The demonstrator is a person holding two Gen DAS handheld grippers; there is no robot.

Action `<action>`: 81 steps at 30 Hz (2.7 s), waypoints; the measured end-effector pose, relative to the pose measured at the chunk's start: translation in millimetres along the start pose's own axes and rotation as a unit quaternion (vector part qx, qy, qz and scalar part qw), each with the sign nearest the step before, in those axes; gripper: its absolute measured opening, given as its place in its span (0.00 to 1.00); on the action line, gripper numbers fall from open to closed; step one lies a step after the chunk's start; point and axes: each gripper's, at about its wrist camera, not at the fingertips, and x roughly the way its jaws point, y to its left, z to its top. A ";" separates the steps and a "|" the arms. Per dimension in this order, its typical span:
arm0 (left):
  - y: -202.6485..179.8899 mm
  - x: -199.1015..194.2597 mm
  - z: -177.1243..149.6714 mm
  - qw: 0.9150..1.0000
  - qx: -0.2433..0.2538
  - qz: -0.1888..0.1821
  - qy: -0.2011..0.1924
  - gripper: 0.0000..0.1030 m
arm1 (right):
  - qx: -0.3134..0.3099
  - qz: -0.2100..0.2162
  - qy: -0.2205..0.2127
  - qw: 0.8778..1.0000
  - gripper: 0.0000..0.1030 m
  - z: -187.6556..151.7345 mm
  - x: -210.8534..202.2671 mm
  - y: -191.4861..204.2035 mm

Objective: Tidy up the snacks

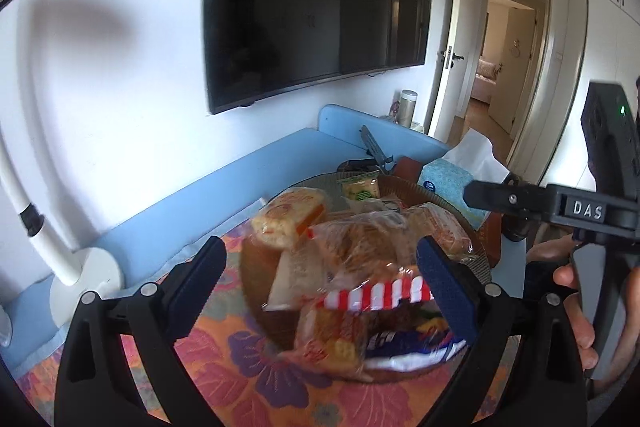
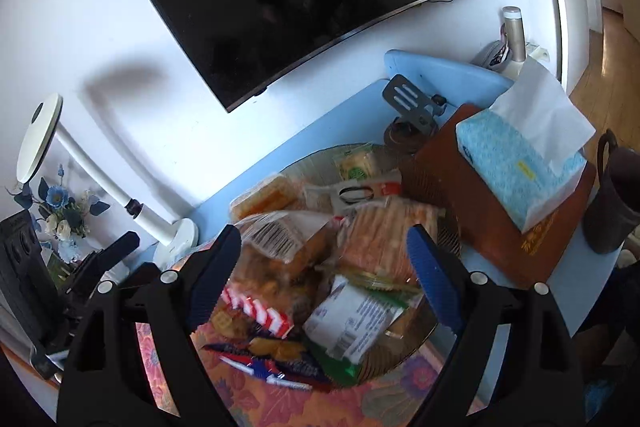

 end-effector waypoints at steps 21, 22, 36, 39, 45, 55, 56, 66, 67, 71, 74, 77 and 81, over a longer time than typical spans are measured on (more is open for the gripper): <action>149.2 -166.1 -177.9 0.950 -0.168 0.263 -0.001 0.95 | -0.204 0.036 0.068 0.976 0.97 -171.3 94.4 211.1; 156.7 -159.2 -189.7 0.946 -0.173 0.274 0.010 0.95 | -0.202 0.031 0.077 0.976 0.97 -176.1 102.8 208.4; 193.7 -127.1 -223.8 0.935 -0.221 0.274 0.047 0.95 | -0.228 -0.040 0.107 0.967 0.97 -200.7 131.6 204.6; 193.9 -125.9 -224.9 0.933 -0.222 0.278 0.051 0.95 | -0.229 -0.044 0.108 0.966 0.97 -202.0 132.0 204.5; 197.9 -122.6 -227.6 0.931 -0.230 0.276 0.064 0.95 | -0.208 -0.044 0.116 0.970 0.97 -198.6 134.4 197.4; 205.7 -117.6 -232.6 0.925 -0.254 0.270 0.083 0.95 | -0.191 -0.045 0.124 0.973 0.97 -197.1 137.2 192.9; 204.6 -116.9 -232.3 0.926 -0.251 0.270 0.085 0.95 | -0.193 -0.045 0.123 0.972 0.97 -197.1 137.0 193.2; 206.0 -115.8 -232.1 0.927 -0.254 0.263 0.089 0.95 | -0.194 -0.047 0.123 0.972 0.97 -197.4 137.2 193.7; 206.4 -116.0 -232.4 0.926 -0.256 0.261 0.089 0.95 | -0.194 -0.047 0.124 0.972 0.97 -197.3 137.3 193.7; 209.1 -115.6 -233.9 0.926 -0.264 0.255 0.091 0.95 | -0.194 -0.048 0.123 0.972 0.97 -197.5 137.0 194.0; 210.7 -115.3 -234.8 0.925 -0.269 0.254 0.093 0.95 | -0.194 -0.047 0.124 0.972 0.97 -197.7 137.1 194.1; 211.7 -115.5 -235.5 0.924 -0.271 0.254 0.093 0.95 | -0.195 -0.048 0.125 0.972 0.97 -197.9 137.5 193.9; 210.9 -114.4 -235.2 0.926 -0.265 0.252 0.098 0.95 | -0.196 -0.050 0.125 0.971 0.97 -198.8 138.0 194.4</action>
